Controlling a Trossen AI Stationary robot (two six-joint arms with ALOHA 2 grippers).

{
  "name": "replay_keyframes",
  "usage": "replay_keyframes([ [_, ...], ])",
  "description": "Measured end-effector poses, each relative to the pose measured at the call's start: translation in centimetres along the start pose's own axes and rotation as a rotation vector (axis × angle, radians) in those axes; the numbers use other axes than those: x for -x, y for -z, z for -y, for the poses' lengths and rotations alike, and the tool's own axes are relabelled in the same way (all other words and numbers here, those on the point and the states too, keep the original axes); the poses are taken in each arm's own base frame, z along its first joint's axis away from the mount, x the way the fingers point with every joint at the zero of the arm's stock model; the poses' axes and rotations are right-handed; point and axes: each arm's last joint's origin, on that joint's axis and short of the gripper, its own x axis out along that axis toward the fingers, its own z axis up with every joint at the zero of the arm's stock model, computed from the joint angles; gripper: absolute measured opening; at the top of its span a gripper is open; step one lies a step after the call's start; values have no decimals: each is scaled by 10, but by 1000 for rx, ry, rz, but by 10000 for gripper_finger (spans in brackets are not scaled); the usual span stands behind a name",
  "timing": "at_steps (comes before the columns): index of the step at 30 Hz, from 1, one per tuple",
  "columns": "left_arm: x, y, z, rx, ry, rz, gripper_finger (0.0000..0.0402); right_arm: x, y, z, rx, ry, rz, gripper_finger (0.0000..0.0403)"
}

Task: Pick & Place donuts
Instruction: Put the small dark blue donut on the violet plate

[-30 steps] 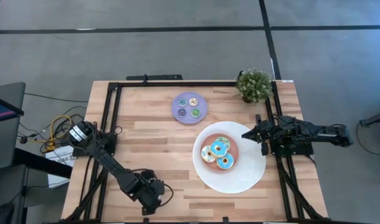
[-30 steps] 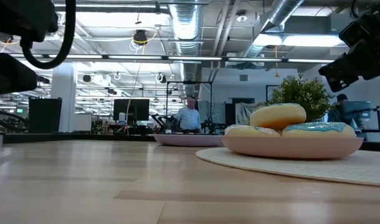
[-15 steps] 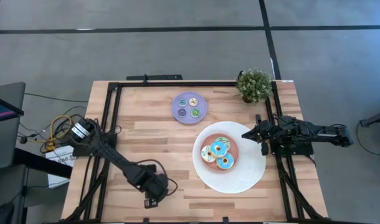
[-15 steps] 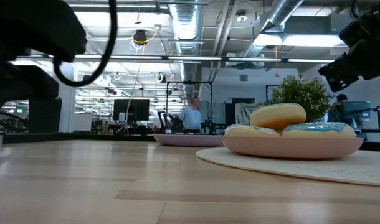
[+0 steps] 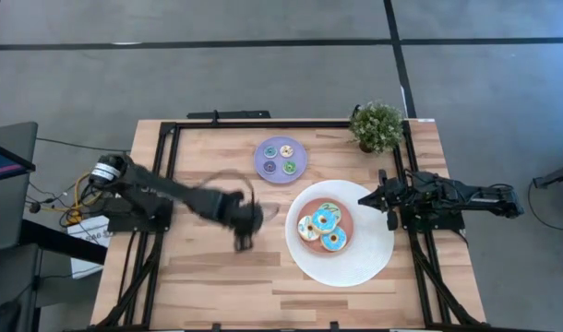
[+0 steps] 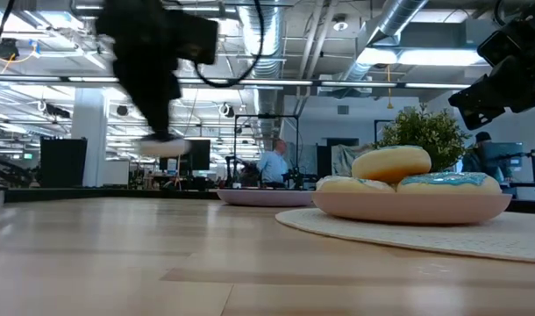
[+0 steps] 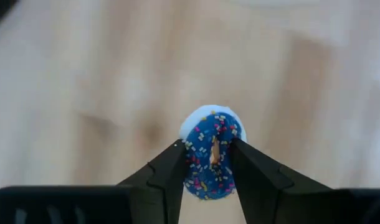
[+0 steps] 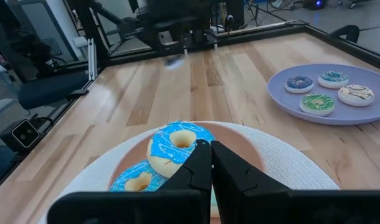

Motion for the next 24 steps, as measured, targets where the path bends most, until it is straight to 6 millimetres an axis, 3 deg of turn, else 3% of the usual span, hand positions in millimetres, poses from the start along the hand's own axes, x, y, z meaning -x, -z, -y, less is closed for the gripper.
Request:
replay_keyframes([
  [8, -6, -57, -123, 81, -54, 198, 116, 0, 0, 0, 0, 0, 0, 0],
  [12, -6, -71, -176, 112, -36, 325, 116, 0, 0, 0, 0, 0, 0, 0],
  [17, -19, -82, -215, 116, -72, 364, 116, 0, 0, 0, 0, -1, -5, 0],
  [24, -44, -117, -244, 92, -90, 253, 116, 0, 1, 0, -1, -1, -11, 0],
])
